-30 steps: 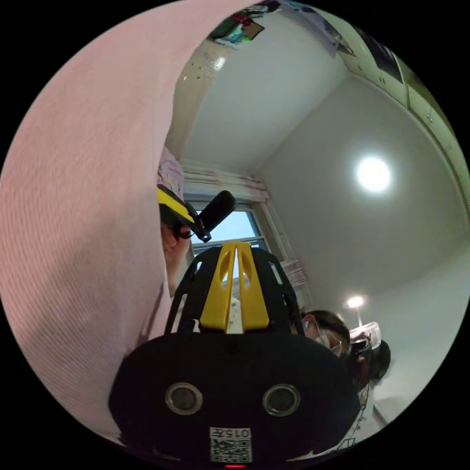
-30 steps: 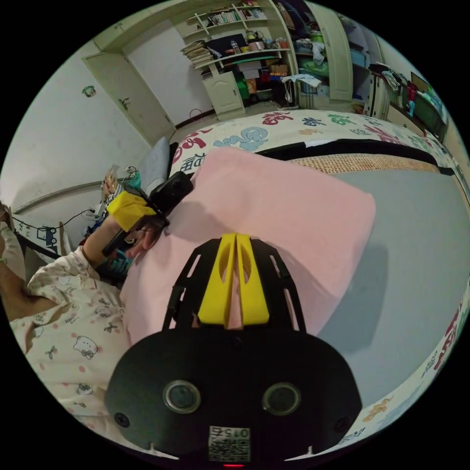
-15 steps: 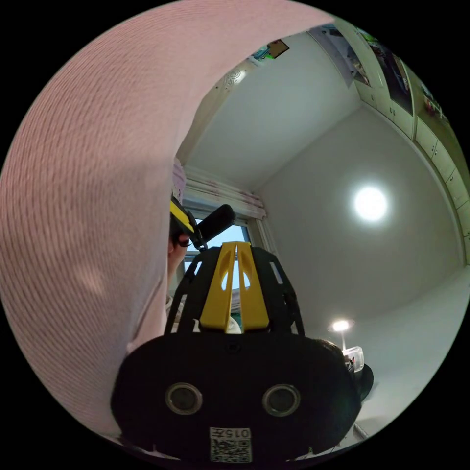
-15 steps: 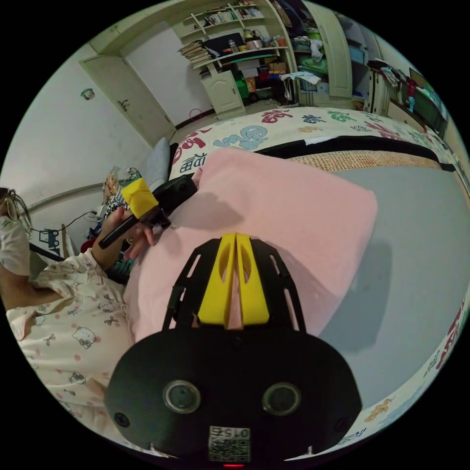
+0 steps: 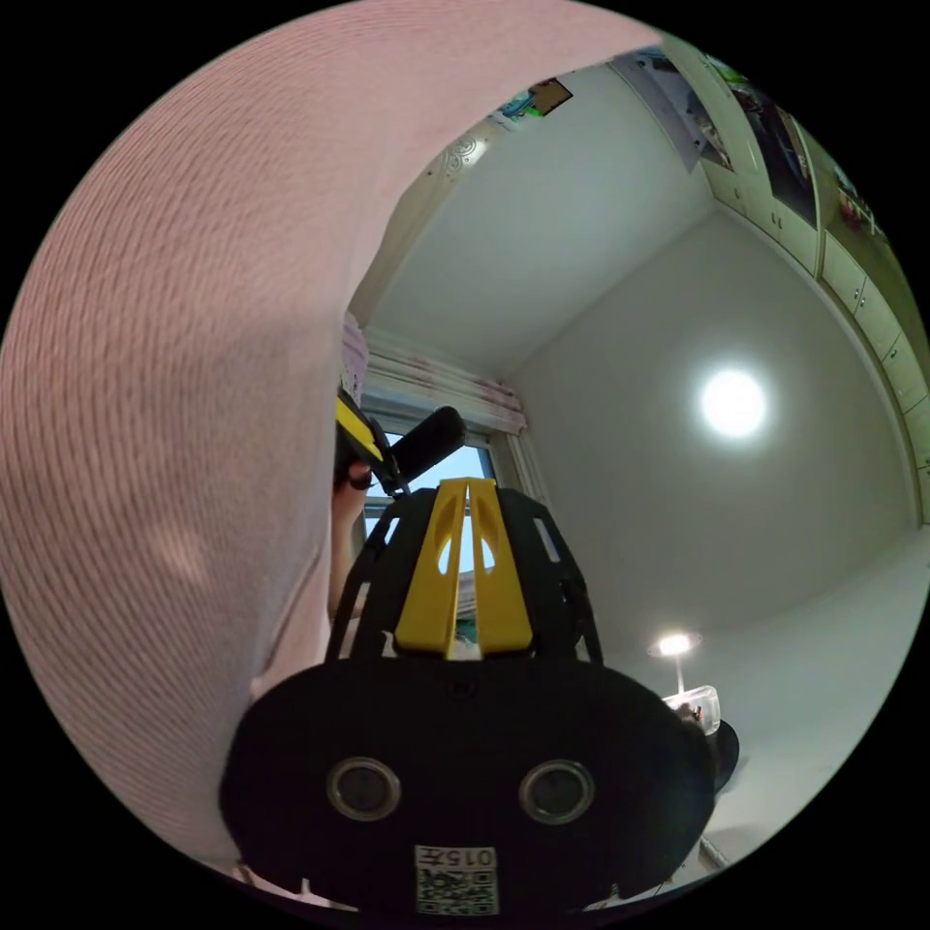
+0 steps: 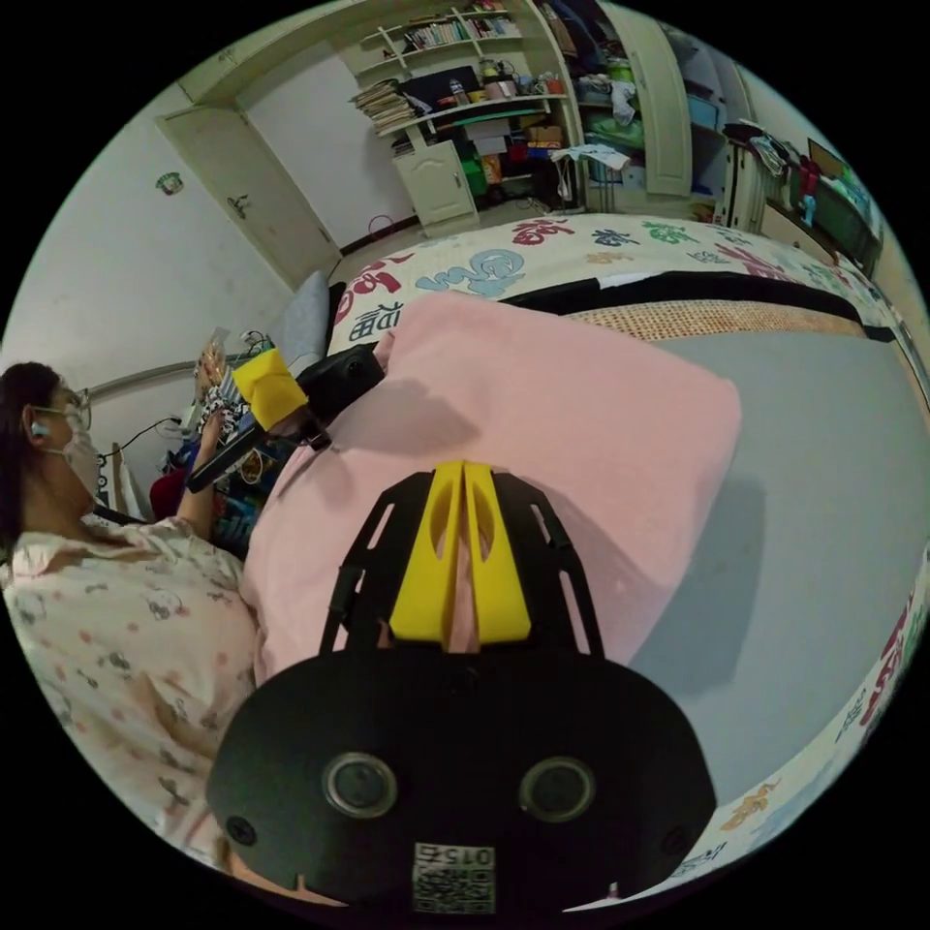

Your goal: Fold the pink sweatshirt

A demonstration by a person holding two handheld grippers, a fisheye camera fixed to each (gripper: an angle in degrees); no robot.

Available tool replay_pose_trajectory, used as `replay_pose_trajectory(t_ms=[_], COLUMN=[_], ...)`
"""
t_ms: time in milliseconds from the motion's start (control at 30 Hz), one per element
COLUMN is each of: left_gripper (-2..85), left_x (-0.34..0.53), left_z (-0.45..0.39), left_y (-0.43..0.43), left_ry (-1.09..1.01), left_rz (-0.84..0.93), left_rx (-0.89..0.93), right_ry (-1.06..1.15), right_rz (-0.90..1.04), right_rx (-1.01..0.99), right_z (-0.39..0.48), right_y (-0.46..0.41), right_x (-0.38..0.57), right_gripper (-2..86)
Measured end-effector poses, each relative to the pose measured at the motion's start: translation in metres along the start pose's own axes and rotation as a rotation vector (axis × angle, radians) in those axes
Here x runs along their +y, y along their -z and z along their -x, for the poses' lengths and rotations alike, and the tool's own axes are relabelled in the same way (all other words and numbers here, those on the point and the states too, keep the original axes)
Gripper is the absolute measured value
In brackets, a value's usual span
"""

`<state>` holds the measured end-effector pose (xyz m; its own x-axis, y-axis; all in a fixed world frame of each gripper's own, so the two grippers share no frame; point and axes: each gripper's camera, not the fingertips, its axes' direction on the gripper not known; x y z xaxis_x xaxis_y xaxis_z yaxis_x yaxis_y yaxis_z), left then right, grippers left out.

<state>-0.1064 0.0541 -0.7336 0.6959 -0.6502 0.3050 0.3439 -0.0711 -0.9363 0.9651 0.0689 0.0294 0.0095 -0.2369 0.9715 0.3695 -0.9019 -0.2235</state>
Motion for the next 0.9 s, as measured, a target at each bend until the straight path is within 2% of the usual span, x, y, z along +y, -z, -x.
replay_pose_trajectory(t_ms=[167,433,900], left_gripper=[-0.9,-0.9,-0.9], left_x=[0.023,0.053,0.097], left_z=[0.004,0.007,0.005], left_y=[-0.004,-0.011,-0.023], left_ry=[0.002,0.003,0.005], left_rz=[-0.002,-0.004,-0.007], left_rx=[0.000,0.000,0.000], right_ry=[0.046,0.202,0.244], right_rz=[0.014,0.021,-0.012], right_rx=[0.125,0.473,0.584], right_z=[0.038,0.123,0.168], right_y=[-0.004,-0.027,-0.038], right_x=[0.002,0.018,0.048], right_gripper=[-1.0,-1.0,-1.0])
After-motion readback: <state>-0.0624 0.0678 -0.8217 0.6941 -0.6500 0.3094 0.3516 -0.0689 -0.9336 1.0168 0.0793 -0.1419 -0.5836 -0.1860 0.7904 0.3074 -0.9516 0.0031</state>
